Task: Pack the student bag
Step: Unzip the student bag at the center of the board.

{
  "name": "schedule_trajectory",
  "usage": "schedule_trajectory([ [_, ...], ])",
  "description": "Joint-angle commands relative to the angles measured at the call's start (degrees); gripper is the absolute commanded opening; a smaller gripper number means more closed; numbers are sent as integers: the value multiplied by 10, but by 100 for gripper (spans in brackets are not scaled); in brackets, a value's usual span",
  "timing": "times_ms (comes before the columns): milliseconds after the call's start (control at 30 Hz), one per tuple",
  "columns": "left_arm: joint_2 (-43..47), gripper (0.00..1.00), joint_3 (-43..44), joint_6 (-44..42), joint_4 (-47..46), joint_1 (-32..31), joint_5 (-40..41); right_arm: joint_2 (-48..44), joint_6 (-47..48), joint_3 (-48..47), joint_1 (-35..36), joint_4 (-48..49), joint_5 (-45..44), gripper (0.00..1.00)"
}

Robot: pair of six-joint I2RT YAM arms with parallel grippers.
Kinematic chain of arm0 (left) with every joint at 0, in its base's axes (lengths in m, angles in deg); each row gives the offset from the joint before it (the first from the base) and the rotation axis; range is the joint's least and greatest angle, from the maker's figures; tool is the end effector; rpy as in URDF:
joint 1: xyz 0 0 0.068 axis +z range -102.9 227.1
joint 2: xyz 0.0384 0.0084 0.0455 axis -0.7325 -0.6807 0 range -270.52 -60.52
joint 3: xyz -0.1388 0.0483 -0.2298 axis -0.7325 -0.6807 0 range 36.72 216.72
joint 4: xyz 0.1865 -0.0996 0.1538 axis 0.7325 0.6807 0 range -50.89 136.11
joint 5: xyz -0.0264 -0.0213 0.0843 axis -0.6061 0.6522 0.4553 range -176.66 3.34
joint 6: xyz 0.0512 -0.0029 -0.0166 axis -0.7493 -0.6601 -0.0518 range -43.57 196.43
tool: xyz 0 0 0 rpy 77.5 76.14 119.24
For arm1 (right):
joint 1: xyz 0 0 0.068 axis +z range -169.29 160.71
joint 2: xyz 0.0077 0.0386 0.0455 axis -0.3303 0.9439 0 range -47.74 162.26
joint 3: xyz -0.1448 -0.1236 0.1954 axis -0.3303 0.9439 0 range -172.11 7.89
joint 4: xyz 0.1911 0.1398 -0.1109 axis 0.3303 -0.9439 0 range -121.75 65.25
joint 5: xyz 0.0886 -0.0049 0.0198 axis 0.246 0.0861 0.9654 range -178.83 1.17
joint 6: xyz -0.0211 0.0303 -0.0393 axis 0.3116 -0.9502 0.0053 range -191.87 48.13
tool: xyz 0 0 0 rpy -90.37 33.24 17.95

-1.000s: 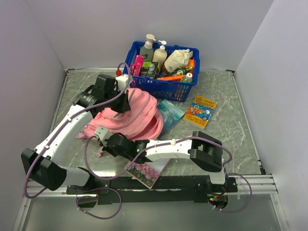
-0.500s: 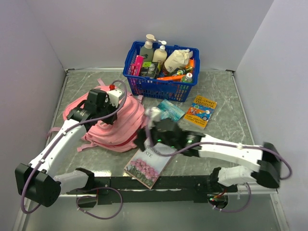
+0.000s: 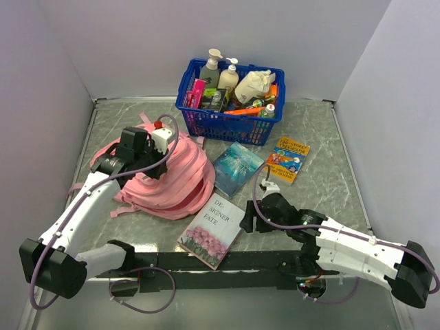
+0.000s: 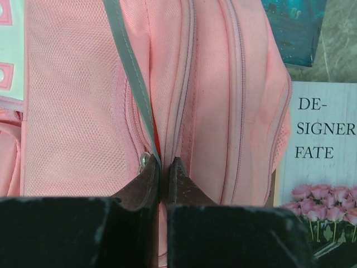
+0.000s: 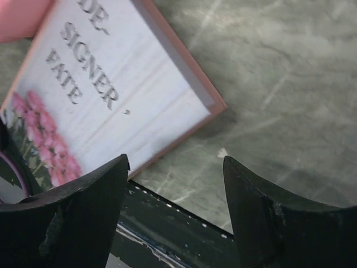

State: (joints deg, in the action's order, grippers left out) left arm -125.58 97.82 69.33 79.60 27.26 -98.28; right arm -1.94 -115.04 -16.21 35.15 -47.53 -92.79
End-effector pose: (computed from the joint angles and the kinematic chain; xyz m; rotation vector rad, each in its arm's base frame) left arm 0.2185 -0.0864 0.3196 0.6450 2.2628 -0.3470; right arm 0.0973 0.1320 0.1912 -0.2070 2.4645 0.7243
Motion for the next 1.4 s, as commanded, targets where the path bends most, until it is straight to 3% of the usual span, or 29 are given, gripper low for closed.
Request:
schedule_trajectory([
  [0, 34, 1, 39, -19, -32, 5, -53, -18, -56, 16, -16, -9, -5, 75],
  [100, 34, 1, 45, -23, -25, 6, -58, -14, -46, 24, -31, 41, 17, 71],
  [333, 39, 1, 52, -35, -21, 6, -44, 23, -9, 43, -80, 162, 123, 31],
  [600, 46, 1, 52, -38, -20, 7, -48, 87, -14, 37, -122, 173, 186, 37],
  [667, 47, 1, 51, -38, -20, 7, -48, 104, -12, 31, -129, 157, 198, 50],
  [767, 49, 1, 52, -38, -20, 7, -50, 95, 0, 16, -135, 122, 207, 52],
  [1100, 48, 1, 55, -39, -21, 7, -53, 36, 35, -16, -150, 20, 193, 52],
  [1367, 41, 1, 60, -42, -9, 7, -57, 75, 2, 19, -159, 125, 241, 49],
])
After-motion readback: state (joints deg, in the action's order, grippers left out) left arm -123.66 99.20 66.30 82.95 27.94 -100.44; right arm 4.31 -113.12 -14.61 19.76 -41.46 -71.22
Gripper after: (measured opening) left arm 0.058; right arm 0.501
